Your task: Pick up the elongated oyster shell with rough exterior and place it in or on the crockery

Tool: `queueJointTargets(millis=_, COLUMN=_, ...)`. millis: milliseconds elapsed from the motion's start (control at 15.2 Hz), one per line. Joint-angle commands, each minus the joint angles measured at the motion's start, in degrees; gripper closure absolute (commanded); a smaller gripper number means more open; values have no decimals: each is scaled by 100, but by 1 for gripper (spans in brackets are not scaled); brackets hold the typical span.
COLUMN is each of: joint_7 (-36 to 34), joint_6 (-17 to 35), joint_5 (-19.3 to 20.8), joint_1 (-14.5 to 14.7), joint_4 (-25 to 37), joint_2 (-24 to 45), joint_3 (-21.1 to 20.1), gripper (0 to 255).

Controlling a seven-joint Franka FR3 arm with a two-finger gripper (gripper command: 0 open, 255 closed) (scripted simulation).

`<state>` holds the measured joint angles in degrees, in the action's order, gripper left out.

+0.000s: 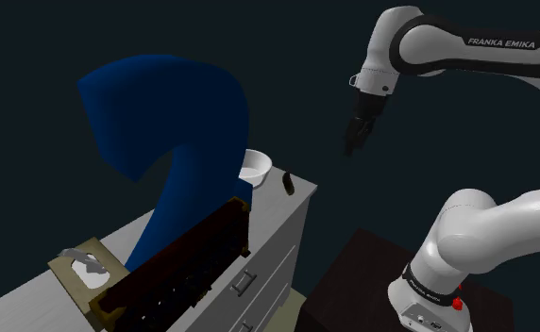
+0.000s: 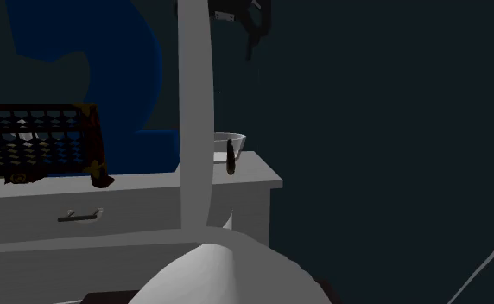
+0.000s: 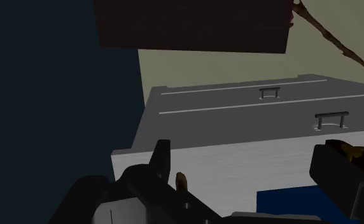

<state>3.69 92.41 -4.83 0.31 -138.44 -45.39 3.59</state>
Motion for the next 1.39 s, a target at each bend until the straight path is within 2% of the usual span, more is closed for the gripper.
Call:
queueJointTargets(millis=0, joint_7=0, joint_6=0, joint_5=0, joint_1=0, joint_4=0, joint_2=0, joint_3=0, gripper=0)
queueJointTargets(millis=330, joint_7=346, joint_6=1507, joint_5=164, joint_1=44, joint_4=-771, joint_2=209, joint_3=-14, gripper=0)
queueJointTargets(millis=660, joint_7=663, joint_6=3122, joint_5=305, joint_1=95, joint_4=-1290, joint_2=772, joint_3=6, gripper=0)
queueJointTargets(millis=990, joint_7=962, joint_6=4796, joint_5=419, joint_1=154, joint_4=-1507, joint_2=1687, joint_3=52, gripper=0)
queueJointTargets(millis=1320, joint_7=1262, joint_6=6407, joint_5=486, joint_1=230, joint_4=-1395, joint_2=2864, joint_3=119, gripper=0)
